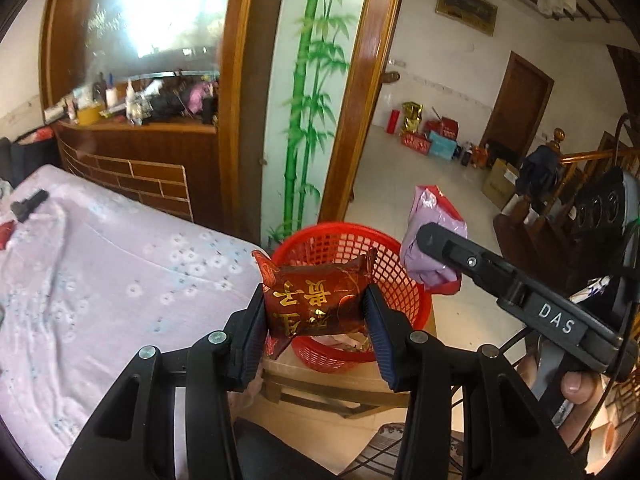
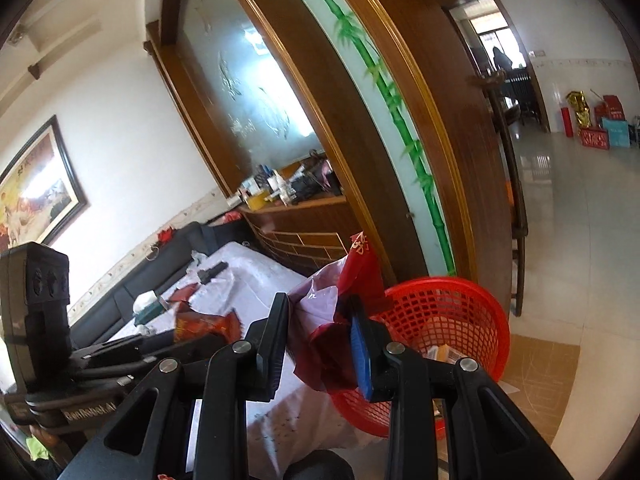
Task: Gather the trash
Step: 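Carry both wrappers to the red wastebasket and release them from both tools, then move both open tools back over the table trash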
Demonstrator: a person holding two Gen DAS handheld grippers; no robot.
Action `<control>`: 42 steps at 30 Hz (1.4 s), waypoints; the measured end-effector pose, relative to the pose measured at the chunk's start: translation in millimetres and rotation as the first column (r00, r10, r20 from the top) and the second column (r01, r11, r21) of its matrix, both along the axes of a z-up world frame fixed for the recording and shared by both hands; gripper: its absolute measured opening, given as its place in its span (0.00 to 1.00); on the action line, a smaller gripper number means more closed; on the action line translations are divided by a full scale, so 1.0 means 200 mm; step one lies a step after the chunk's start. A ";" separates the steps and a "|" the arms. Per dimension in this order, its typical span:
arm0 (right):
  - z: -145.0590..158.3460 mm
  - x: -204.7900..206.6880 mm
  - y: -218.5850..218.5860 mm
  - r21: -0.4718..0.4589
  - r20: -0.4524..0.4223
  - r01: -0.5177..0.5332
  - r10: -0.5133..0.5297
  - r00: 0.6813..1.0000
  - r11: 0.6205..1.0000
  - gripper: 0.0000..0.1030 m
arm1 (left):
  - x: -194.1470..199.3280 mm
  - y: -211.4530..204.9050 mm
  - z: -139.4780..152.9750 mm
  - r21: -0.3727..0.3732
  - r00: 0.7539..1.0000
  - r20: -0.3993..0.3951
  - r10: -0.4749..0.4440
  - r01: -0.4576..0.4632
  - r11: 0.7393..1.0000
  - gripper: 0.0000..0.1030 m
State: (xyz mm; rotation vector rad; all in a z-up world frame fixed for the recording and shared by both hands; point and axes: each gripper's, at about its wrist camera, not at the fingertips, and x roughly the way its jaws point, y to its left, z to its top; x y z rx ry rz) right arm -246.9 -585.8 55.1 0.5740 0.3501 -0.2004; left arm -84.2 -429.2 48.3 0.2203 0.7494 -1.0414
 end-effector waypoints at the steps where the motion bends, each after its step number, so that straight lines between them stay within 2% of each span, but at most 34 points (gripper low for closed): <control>1: -0.01 0.01 -0.01 0.004 -0.009 0.003 -0.003 1.000 1.000 0.30 | 0.01 -0.02 -0.02 0.003 1.000 -0.005 -0.005 0.005 1.000 0.44; 10: -0.10 0.06 -0.15 0.024 -0.093 0.053 -0.051 0.994 0.998 0.32 | 0.10 -0.20 -0.18 0.057 0.998 -0.060 -0.036 0.039 0.998 0.44; 15: -0.17 0.13 -0.20 0.037 -0.141 0.045 -0.040 0.989 0.998 0.32 | 0.15 -0.29 -0.31 0.105 0.995 -0.094 -0.027 0.037 0.994 0.44; 19: -0.23 0.18 -0.26 0.070 -0.156 0.050 -0.038 0.987 0.996 0.32 | 0.19 -0.32 -0.37 0.116 0.993 -0.116 -0.027 0.041 0.992 0.44; 21: -0.23 0.20 -0.28 0.067 -0.164 0.057 -0.045 0.985 0.996 0.33 | 0.21 -0.32 -0.38 0.112 0.992 -0.125 -0.022 0.036 0.993 0.51; 23: -0.23 0.22 -0.30 0.064 -0.188 0.066 -0.053 0.981 0.996 0.45 | 0.24 -0.32 -0.38 0.106 0.989 -0.148 -0.028 0.044 0.993 0.51; 24: -0.23 0.23 -0.31 0.066 -0.193 0.074 -0.060 0.979 0.995 0.57 | 0.24 -0.31 -0.38 0.100 0.988 -0.154 -0.028 0.044 0.994 0.53; 25: -0.23 0.23 -0.32 0.069 -0.196 0.085 -0.070 0.978 0.994 0.65 | 0.25 -0.29 -0.37 0.094 0.987 -0.158 -0.027 0.042 0.995 0.55; 27: -0.21 0.23 -0.32 0.069 -0.190 0.085 -0.071 0.979 0.994 0.66 | 0.25 -0.25 -0.33 0.077 0.988 -0.151 -0.029 0.041 0.996 0.66; 32: -0.11 0.21 -0.22 0.041 -0.136 0.063 -0.057 0.989 0.997 0.72 | 0.29 0.03 -0.19 0.010 0.992 -0.116 0.042 -0.041 0.999 0.71; 36: 0.02 0.22 -0.04 -0.014 -0.051 -0.006 0.006 0.999 1.000 0.86 | 0.37 0.42 -0.05 -0.047 0.976 -0.112 0.187 -0.193 0.980 0.79; 37: 0.06 0.23 0.02 -0.026 -0.028 -0.025 0.024 0.999 0.999 0.90 | 0.38 0.53 -0.03 -0.055 0.967 -0.101 0.235 -0.241 0.969 0.80; 40: 0.13 0.30 0.21 -0.060 0.008 -0.083 0.084 0.996 0.995 0.94 | 0.40 0.85 0.06 -0.066 0.926 -0.039 0.375 -0.377 0.924 0.80; 42: 0.16 0.37 0.34 -0.090 0.005 -0.107 0.108 0.994 0.990 0.94 | 0.43 1.06 0.09 -0.065 0.886 -0.020 0.464 -0.464 0.883 0.80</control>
